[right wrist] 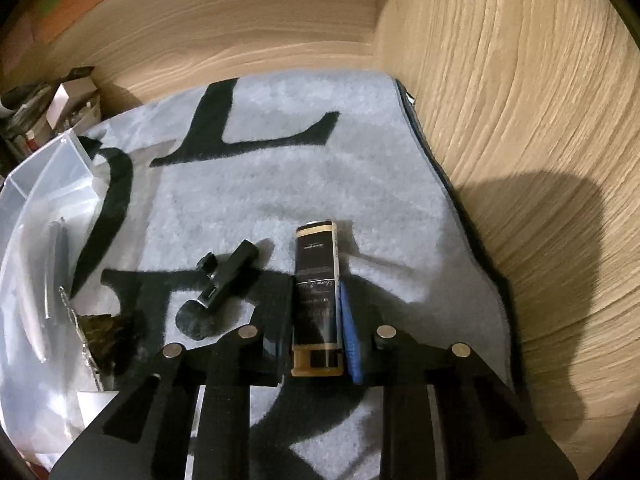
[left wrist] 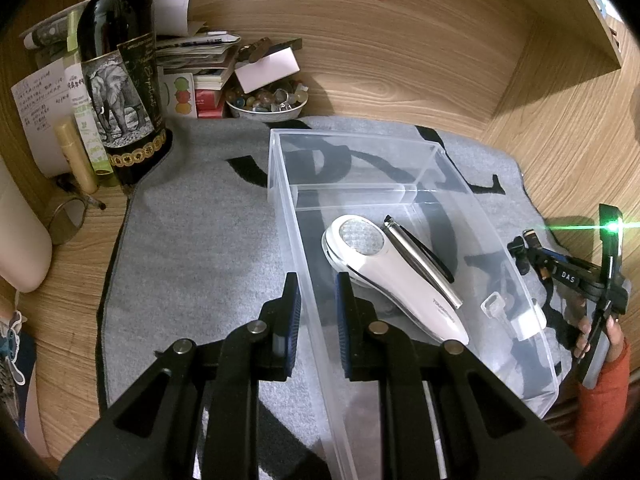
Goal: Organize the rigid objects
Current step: 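Return the right gripper to the towel and grasp the black-and-gold tube, then carry the black-and-gold tube into the clear box and release it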
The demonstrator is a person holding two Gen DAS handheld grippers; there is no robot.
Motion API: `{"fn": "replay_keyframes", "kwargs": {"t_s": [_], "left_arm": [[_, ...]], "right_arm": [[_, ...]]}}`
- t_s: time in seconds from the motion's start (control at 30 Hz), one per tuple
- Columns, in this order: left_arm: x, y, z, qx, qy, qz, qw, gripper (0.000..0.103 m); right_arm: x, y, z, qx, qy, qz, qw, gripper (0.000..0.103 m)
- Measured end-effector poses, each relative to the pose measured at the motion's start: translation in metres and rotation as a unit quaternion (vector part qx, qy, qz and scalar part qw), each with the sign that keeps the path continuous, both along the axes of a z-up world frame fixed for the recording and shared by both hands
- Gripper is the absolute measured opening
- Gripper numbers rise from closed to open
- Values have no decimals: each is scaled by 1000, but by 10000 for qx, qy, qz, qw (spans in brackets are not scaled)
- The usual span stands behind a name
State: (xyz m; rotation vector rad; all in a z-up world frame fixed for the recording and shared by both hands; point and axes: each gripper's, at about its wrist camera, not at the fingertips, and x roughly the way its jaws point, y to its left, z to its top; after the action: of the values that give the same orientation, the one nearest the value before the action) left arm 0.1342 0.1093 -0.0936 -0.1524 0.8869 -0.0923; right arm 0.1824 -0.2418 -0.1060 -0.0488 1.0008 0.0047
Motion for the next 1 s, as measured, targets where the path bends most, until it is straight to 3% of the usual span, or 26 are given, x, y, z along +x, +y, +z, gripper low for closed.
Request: {"fn": "replay_keyframes", "kwargs": {"t_s": [0.37, 0.7, 1.0], "left_arm": [[0, 0, 0, 0, -3, 1, 10000, 16], [0, -1, 0, -2, -1, 3, 10000, 16], [0, -1, 0, 3, -2, 4, 10000, 15]], "right_arm": [[-21, 26, 45, 99, -691, 437, 9966, 21], [-31, 85, 93, 205, -1342, 1277, 9825, 21], [-31, 131, 104, 320, -1513, 1906, 9694, 21]]}}
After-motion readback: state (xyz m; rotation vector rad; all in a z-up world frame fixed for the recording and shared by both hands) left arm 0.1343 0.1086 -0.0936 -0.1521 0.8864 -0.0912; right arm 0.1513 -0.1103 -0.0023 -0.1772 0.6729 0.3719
